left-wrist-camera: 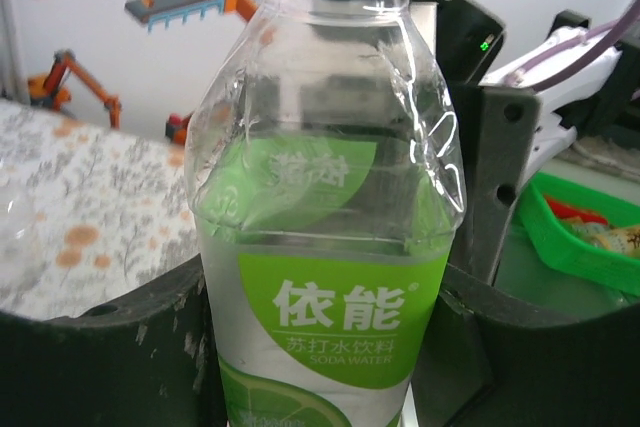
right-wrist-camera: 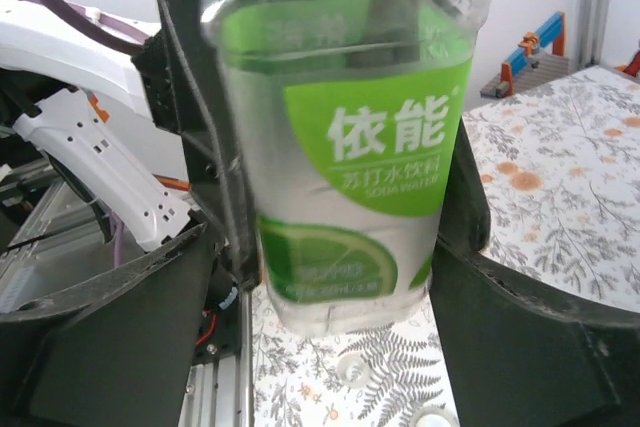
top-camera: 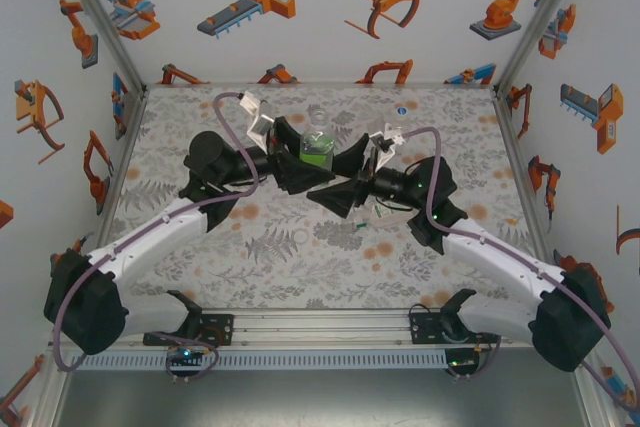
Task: Screw on the bottle caps
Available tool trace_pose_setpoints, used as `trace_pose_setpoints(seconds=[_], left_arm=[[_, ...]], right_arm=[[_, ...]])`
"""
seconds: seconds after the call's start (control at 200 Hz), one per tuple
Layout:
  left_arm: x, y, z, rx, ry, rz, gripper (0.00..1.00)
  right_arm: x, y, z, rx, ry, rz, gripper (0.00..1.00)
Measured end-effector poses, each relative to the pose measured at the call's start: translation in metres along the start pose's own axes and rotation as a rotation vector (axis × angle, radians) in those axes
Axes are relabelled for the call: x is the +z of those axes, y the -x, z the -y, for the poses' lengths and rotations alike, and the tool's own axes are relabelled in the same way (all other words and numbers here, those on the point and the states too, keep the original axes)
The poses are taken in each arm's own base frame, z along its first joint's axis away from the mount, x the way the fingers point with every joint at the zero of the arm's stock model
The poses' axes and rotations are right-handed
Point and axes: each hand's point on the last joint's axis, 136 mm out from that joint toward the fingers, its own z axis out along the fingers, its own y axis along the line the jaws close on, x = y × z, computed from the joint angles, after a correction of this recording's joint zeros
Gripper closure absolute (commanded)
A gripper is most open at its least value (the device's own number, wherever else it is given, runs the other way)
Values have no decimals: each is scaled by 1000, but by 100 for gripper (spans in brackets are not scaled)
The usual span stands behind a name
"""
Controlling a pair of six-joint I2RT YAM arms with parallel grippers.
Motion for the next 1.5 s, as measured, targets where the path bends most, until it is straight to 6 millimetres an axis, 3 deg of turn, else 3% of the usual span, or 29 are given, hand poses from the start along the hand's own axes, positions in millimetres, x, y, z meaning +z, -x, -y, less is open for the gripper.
trace_pose_setpoints(seconds=[0.18,0.29,0.416,0.581,0.701,0.866,1.001,1.257,1.502], left_arm=[[-39,8,-27,25,202,-45,72],[-67,16,-45,35,332,-73,76],[-96,22,-57,28,428,-98,84],[-131,28,-68,-11,507,-107,94],[-146,32,-71,-29,541,-110,94],[-168,42,-70,-11,604,-98,93],[-176,43,-72,4,650,-111,93],[-189,37,-76,13,740,-139,92],[-197,40,-80,18,806,-150,92]], right_arm=[[-21,-16,2,16,-113,-84,27],[-30,-38,16,62,-238,-192,32],[-30,-81,31,150,-378,-361,37],[-12,-144,30,221,-473,-586,42],[12,-181,24,213,-509,-727,43],[56,-215,15,185,-511,-855,50],[78,-245,23,181,-550,-960,52],[82,-297,36,183,-595,-1113,55],[83,-327,36,175,-598,-1188,60]])
